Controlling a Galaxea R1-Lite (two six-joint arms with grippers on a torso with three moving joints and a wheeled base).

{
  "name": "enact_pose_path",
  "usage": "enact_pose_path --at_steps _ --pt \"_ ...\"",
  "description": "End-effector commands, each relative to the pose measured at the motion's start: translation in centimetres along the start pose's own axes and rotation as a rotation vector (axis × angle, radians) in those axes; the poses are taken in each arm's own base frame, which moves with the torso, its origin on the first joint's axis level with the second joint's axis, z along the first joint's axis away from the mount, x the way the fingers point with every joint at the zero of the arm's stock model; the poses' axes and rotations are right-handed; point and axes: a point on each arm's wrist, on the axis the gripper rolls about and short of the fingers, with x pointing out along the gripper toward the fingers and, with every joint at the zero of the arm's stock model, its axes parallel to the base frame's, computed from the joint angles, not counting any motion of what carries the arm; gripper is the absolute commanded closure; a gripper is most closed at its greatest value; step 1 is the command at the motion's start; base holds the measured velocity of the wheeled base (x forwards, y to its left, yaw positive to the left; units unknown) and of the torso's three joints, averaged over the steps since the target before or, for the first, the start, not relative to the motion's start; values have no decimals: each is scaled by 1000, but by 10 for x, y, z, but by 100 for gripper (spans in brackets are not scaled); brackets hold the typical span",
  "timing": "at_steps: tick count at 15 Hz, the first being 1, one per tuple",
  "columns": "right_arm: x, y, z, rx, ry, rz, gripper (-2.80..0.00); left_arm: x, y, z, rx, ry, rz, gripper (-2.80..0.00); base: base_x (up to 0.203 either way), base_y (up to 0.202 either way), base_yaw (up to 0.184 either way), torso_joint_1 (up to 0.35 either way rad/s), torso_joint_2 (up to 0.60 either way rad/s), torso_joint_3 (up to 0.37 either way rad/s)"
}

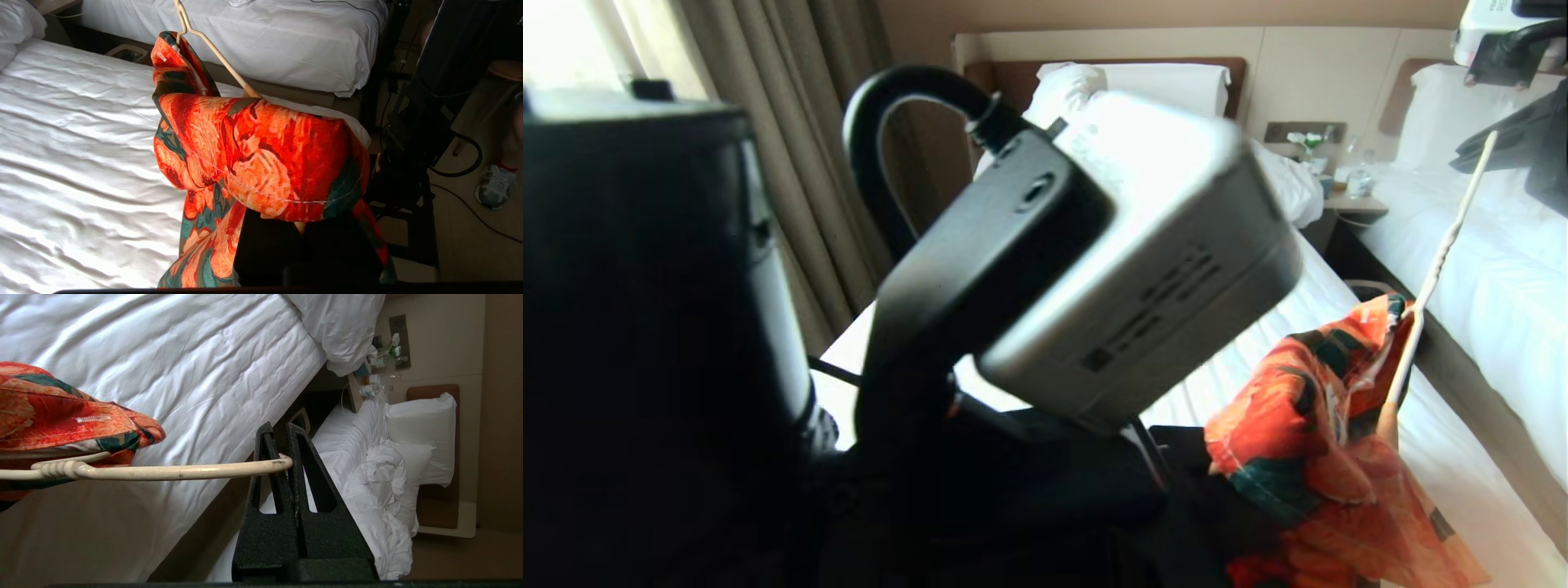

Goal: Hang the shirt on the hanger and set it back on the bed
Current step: Take the clothes hanger out of the clothes

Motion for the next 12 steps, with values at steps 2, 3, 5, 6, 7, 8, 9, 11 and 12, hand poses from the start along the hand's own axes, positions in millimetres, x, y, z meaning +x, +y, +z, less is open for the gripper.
enact_pose_path --at_steps 2,3,5,6,7,8,9,11,12 --pt "2 -1 -2 -2 15 0 0 29 -2 -4 2 33 -10 0 0 0 0 0 0 0" --pt "2 -2 -3 2 22 -3 0 38 -1 -4 2 38 -8 0 0 0 0 0 0 0" --pt "2 -3 -6 6 27 -5 0 53 5 -1 27 30 12 -280 0 0 0 0 0 0" --pt "3 -4 -7 11 36 -10 0 58 7 1 37 24 18 -280 0 0 0 0 0 0" --pt "5 -6 -9 15 47 -15 0 61 7 5 42 13 24 -280 0 0 0 0 0 0" --pt "6 -7 -10 21 51 -22 0 61 6 11 45 -2 32 -280 0 0 0 0 0 0" --pt "7 -8 -10 23 55 -24 0 61 5 13 46 -1 33 -280 0 0 0 0 0 0" --pt "10 -8 -12 29 66 -25 0 63 0 23 48 3 16 -280 0 0 0 0 0 0" --pt "10 -8 -12 32 65 -24 0 66 -3 27 50 2 6 -280 0 0 0 0 0 0"
